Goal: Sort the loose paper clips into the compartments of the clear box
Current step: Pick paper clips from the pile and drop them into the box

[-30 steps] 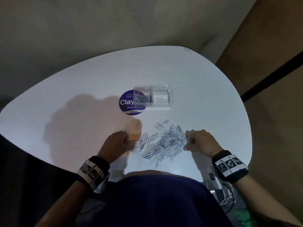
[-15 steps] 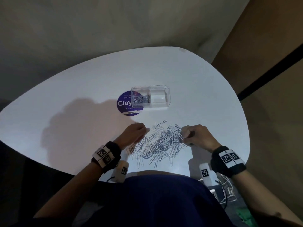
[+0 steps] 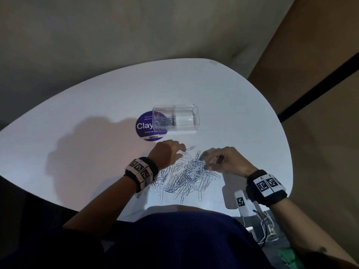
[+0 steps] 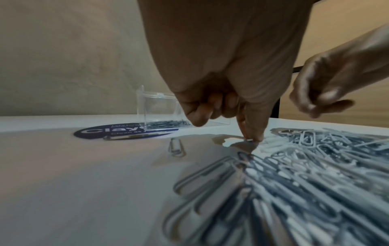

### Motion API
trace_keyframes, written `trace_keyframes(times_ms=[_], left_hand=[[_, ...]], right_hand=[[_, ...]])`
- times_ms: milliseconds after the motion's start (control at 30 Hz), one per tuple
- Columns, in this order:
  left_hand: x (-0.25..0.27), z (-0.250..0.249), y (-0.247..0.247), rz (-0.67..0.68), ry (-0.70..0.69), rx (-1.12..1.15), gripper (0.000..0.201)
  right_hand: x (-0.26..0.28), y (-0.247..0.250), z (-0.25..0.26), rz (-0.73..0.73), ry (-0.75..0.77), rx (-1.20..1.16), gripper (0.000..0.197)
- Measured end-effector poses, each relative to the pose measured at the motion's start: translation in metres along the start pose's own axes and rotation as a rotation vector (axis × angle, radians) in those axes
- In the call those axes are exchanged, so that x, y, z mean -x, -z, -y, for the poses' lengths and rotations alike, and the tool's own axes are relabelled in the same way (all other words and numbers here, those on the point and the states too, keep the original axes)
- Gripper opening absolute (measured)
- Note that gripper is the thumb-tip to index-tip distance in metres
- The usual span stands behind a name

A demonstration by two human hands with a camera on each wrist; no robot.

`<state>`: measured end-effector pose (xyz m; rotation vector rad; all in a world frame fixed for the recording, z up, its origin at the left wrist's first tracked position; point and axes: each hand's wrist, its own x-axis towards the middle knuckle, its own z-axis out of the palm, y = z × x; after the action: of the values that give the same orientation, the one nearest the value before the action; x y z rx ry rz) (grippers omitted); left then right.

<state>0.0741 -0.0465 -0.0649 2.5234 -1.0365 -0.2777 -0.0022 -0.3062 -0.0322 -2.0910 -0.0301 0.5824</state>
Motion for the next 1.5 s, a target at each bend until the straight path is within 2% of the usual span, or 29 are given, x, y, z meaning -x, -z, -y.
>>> trace_keyframes(times_ms=[133, 300, 400, 500, 600, 800, 1000, 1100, 1200, 1367, 1467, 1500], left_hand=[[0.003, 0.0, 0.003, 0.115, 0.122, 0.038, 0.016], [0.012, -0.003, 0.004, 0.149, 0.208, 0.046, 0.025], [0.015, -0.004, 0.004, 0.102, 0.223, 0.093, 0.022], [0.015, -0.005, 0.003, 0.039, 0.249, 0.097, 0.016], [0.012, -0.01, 0.001, 0.012, 0.276, 0.08, 0.013], [0.005, -0.019, 0.0, 0.09, 0.295, 0.083, 0.007], [0.002, -0.016, 0.0, 0.069, 0.433, 0.415, 0.016], [-0.001, -0.015, 0.014, 0.146, 0.586, 0.77, 0.009], [0.001, -0.012, 0.023, 0.146, 0.61, 1.029, 0.012], [0.008, -0.009, 0.025, 0.158, 0.543, 1.089, 0.017], [0.011, -0.006, 0.022, 0.178, 0.578, 1.158, 0.02], [0.011, -0.005, 0.021, 0.167, 0.599, 1.173, 0.022]], right_hand=[[-0.025, -0.001, 0.006, -0.144, 0.06, 0.225, 0.004], [-0.053, -0.016, 0.022, -0.182, 0.144, 0.437, 0.019], [-0.064, -0.026, 0.03, -0.132, 0.159, 0.577, 0.017], [-0.071, -0.029, 0.031, -0.088, 0.152, 0.645, 0.001], [-0.075, -0.028, 0.031, -0.071, 0.107, 0.64, 0.01], [-0.081, -0.028, 0.034, 0.017, 0.04, 0.602, 0.012], [-0.077, -0.032, 0.035, 0.002, 0.013, 0.531, 0.008], [-0.076, -0.032, 0.035, -0.048, 0.012, 0.5, 0.011], [-0.076, -0.032, 0.036, -0.12, 0.004, 0.506, 0.015], [-0.074, -0.031, 0.027, -0.347, -0.083, 0.345, 0.012], [-0.077, -0.031, 0.024, -0.365, -0.113, 0.356, 0.01], [-0.078, -0.033, 0.022, -0.374, -0.097, 0.372, 0.02]])
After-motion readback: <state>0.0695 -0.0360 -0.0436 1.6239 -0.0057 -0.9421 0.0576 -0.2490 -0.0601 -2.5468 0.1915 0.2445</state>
